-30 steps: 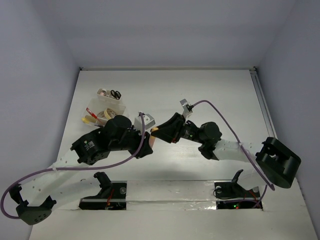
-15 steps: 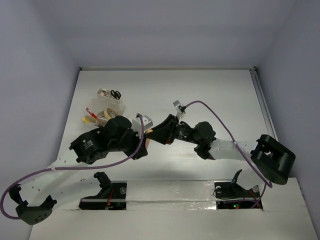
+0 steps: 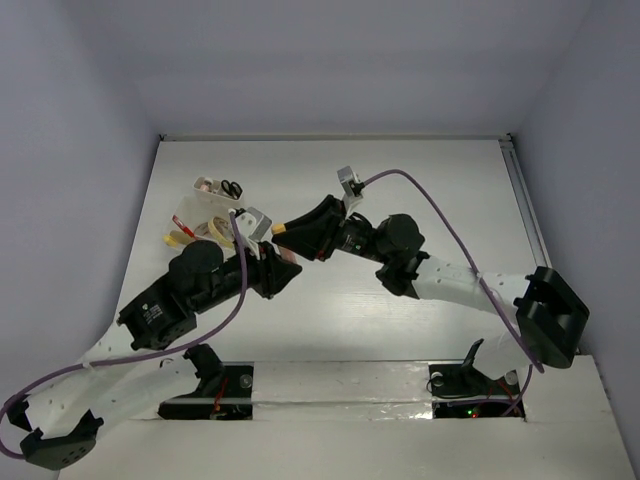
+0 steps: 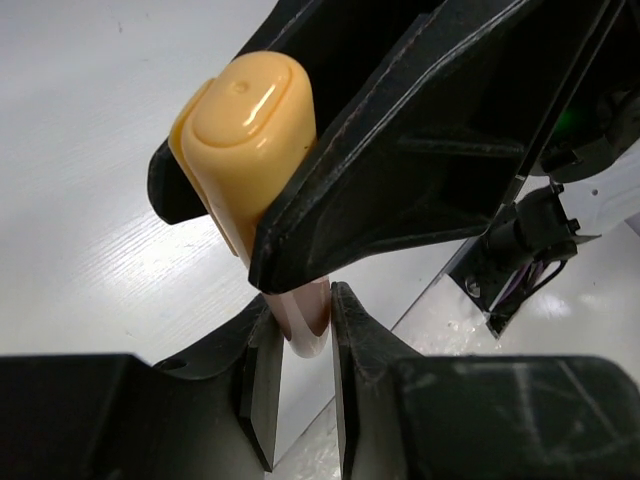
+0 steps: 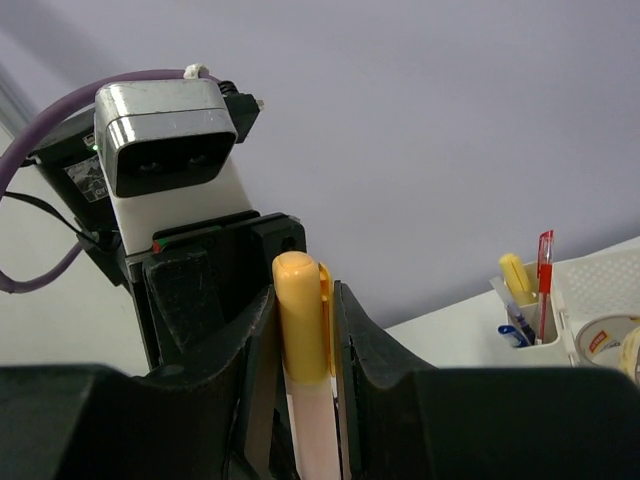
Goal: Sort the stationery into containers
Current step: Close the pen cap on the pen.
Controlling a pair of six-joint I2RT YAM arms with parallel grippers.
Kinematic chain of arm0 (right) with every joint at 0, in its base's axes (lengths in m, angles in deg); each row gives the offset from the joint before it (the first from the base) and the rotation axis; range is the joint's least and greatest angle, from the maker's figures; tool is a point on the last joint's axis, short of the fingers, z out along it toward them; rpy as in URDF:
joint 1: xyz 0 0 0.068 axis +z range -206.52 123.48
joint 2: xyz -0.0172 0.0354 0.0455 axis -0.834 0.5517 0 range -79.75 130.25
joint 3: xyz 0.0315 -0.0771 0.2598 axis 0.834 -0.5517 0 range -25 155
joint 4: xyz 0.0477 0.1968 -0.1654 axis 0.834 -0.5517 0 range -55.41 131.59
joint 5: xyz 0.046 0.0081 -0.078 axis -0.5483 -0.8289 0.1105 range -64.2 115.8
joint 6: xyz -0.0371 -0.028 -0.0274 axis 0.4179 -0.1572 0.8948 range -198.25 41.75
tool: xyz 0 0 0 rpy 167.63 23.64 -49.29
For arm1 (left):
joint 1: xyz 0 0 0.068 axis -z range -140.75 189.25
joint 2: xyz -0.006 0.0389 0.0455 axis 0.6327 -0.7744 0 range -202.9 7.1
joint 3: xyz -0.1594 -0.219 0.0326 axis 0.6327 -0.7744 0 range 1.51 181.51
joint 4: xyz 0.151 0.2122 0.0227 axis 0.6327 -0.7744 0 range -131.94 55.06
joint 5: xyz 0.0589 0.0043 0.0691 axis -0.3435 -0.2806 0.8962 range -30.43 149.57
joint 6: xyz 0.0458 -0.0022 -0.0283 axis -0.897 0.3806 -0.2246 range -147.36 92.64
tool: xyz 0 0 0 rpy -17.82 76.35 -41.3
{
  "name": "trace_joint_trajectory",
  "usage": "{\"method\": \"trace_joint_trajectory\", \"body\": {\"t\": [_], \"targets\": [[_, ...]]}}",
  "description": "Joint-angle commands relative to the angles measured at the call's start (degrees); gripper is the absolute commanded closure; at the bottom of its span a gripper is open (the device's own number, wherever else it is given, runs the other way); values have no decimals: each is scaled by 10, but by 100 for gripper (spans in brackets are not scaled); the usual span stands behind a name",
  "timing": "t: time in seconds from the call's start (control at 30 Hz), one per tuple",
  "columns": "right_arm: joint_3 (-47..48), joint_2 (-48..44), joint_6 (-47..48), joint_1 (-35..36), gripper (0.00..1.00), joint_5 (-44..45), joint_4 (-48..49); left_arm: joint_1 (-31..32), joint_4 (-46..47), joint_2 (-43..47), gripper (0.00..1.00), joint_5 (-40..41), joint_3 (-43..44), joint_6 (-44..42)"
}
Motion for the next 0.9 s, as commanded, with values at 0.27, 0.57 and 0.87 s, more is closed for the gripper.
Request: {"method": "trace_joint_trajectory", "body": {"t": [0.27, 0.57, 0.87], "targets": [[6, 52, 41, -11, 100, -165, -311, -3, 285, 85, 95, 75, -5, -13], [-21, 34, 27, -31, 100, -185, -280, -3, 305, 117, 100, 111, -34, -17], [-13, 13, 81, -42, 100, -228, -335, -3, 277, 77, 40, 61, -9, -17]]}}
